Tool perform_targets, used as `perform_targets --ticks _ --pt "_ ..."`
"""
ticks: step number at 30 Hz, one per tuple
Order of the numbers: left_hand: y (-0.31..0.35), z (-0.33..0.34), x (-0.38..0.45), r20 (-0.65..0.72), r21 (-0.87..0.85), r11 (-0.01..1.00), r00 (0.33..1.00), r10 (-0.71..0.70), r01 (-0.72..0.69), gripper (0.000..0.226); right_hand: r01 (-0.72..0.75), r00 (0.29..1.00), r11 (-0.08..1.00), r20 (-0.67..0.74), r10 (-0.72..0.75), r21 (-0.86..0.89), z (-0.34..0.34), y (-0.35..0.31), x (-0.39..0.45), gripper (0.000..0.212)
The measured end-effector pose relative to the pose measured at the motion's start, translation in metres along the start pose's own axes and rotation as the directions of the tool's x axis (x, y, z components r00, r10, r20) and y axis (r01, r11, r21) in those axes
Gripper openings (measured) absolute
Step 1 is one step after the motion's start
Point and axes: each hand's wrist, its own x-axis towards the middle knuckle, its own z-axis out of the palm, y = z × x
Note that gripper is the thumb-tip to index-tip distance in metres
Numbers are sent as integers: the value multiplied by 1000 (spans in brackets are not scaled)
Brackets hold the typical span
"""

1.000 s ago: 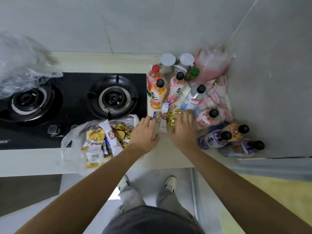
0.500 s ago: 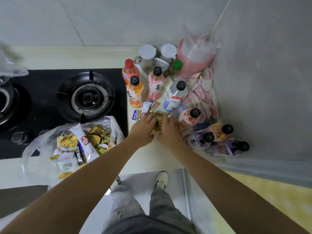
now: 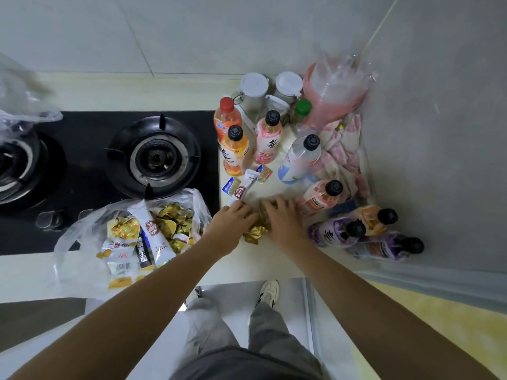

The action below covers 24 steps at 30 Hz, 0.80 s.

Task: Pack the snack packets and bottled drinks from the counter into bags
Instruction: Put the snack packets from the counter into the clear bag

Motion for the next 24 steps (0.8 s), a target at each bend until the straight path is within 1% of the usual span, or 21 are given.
perform_targets --ticks 2,5,7,12,14,16,19,21,24 --pt "0 4 -4 -3 15 1000 1000 19 -19 53 -5 1000 1000 0 5 -15 3 1 -7 50" --pt "2 7 -12 -27 51 999 999 17 -16 51 -14 1000 1000 -18 14 18 7 2 -17 53" --pt "1 5 -18 -57 42 999 998 -4 7 55 -22 998 998 -56 25 53 5 1 -21 46" --pt "-1 -12 -32 -227 -4 998 972 -54 55 54 16 981 966 -189 34 257 -9 0 -29 29" --pt "-4 -23 -41 -293 -25 996 952 -87 83 52 39 970 945 -239 43 326 -13 0 -35 27" --pt "-8 -34 -55 -331 -54 990 933 -142 132 53 75 955 930 -294 37 360 -17 -5 -40 26" --pt "-20 -48 -82 -315 -119 965 913 -258 232 54 129 933 929 -359 4 346 -27 -27 -41 25" --pt "-31 -53 -107 -297 -182 939 894 -334 290 56 205 914 919 -400 -58 335 -35 -53 -37 25" --pt "-51 -52 -154 -267 -253 889 856 -443 382 61 356 889 865 -415 -196 354 -43 -105 -26 25"
